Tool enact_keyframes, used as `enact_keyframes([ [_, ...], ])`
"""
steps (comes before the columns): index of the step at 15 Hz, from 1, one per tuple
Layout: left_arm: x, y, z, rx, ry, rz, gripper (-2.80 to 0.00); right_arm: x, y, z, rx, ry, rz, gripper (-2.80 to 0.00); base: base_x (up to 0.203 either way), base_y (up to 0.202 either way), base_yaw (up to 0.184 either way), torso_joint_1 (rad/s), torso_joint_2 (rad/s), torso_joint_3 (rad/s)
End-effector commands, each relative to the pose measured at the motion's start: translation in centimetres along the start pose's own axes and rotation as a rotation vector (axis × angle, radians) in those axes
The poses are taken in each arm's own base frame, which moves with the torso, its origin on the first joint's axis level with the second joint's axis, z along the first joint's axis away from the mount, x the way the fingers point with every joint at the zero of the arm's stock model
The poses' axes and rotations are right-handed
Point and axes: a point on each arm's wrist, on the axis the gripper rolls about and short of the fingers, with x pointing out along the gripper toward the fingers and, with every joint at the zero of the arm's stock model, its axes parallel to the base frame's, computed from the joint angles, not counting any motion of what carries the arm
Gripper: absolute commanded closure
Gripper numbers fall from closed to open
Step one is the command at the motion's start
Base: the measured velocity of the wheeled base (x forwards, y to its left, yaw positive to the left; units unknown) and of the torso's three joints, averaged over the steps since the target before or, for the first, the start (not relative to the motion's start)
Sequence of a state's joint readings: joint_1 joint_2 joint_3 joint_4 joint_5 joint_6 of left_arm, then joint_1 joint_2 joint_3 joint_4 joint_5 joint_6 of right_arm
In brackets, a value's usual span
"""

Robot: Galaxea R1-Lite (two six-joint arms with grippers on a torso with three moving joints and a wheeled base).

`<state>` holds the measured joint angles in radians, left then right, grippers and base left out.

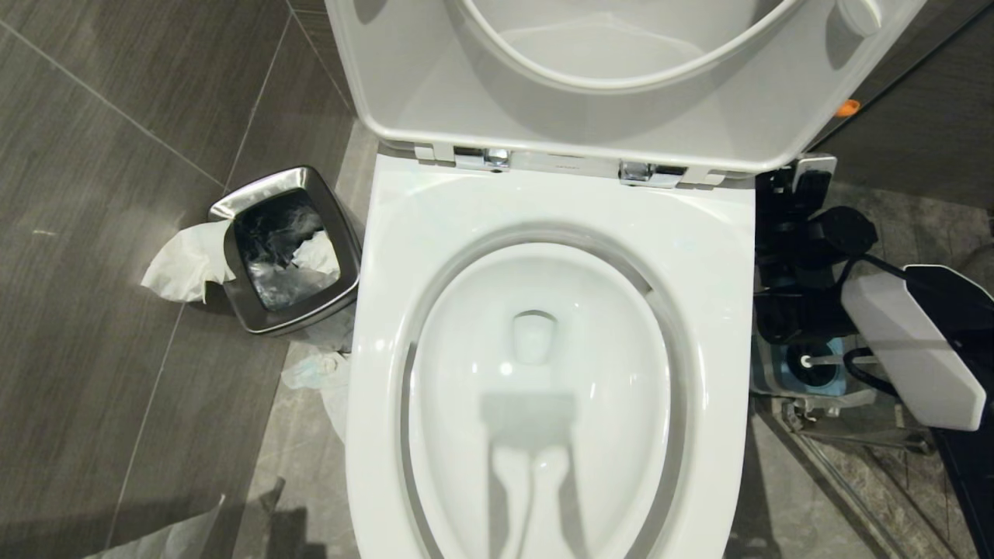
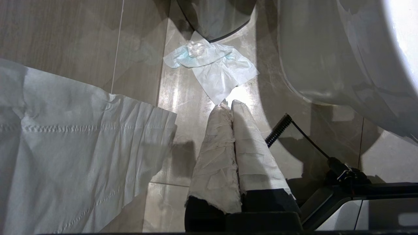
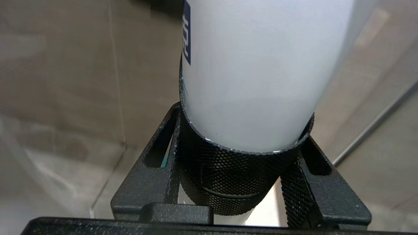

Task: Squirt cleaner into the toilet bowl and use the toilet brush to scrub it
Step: Pour in the cleaning agent

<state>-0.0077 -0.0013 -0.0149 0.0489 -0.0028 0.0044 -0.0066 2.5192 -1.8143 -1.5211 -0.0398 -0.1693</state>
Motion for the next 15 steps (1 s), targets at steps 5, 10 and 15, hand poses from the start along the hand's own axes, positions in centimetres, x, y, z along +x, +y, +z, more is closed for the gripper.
enact_keyframes([
  [5,0.0,0.0,0.0,0.0,0.003,0.0,0.0,1.1,-1.9,9.2,-0.017,-0.045,-0.014,0.0,0.0,0.0,0.0,0.0,0.0,0.0],
  [10,0.0,0.0,0.0,0.0,0.001,0.0,0.0,-0.2,-3.4,16.2,-0.022,-0.048,-0.019,0.0,0.0,0.0,0.0,0.0,0.0,0.0],
  [15,0.0,0.0,0.0,0.0,0.003,0.0,0.0,-3.3,-5.5,23.3,-0.045,0.024,-0.06,0.0,0.0,0.0,0.0,0.0,0.0,0.0],
])
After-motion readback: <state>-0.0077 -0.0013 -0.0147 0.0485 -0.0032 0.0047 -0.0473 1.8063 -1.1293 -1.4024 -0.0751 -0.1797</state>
